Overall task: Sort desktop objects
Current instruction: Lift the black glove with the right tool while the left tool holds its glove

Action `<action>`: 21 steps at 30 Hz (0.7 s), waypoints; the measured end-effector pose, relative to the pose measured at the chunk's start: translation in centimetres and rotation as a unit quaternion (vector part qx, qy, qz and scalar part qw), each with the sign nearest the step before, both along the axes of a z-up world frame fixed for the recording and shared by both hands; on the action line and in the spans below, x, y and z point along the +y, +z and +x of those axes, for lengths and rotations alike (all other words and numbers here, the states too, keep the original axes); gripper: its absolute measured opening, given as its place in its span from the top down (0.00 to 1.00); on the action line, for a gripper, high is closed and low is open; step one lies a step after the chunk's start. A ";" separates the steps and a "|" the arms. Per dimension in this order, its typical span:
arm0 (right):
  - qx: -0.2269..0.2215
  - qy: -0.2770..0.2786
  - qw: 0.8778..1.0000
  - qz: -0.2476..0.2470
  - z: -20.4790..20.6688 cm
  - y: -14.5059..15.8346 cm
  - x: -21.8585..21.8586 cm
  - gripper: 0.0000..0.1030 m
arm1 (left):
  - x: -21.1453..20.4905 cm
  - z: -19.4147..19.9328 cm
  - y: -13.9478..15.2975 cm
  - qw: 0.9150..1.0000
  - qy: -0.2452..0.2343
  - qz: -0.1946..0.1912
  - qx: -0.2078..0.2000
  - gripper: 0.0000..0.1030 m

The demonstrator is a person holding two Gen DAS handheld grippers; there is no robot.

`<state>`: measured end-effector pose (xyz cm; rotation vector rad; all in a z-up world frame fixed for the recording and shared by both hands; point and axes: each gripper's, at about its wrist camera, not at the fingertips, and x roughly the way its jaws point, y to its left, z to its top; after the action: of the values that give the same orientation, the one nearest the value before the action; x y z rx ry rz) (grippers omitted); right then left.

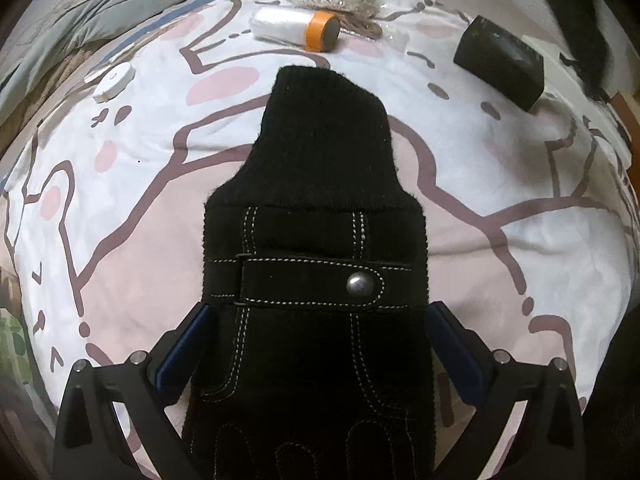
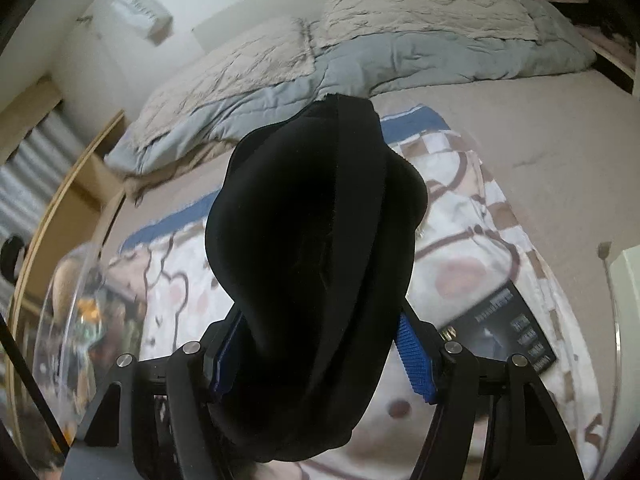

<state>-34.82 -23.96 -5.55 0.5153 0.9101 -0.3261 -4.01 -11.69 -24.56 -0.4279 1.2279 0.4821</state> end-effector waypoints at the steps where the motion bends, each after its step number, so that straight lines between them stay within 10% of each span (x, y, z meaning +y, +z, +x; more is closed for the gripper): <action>1: 0.006 0.005 1.000 -0.002 -0.4 -0.1 0.1 0.33 | 0.1 0.2 0.0 1.000 0.002 -0.002 0.006 0.00; 21: 0.237 0.110 0.964 -0.048 -2.9 -10.4 6.3 0.33 | 0.4 0.6 -0.3 0.997 -0.009 -0.007 0.071 0.00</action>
<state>-37.76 -17.67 -15.95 0.2425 1.3961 -0.2924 -3.38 -11.33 -24.91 -0.3996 1.3724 0.4944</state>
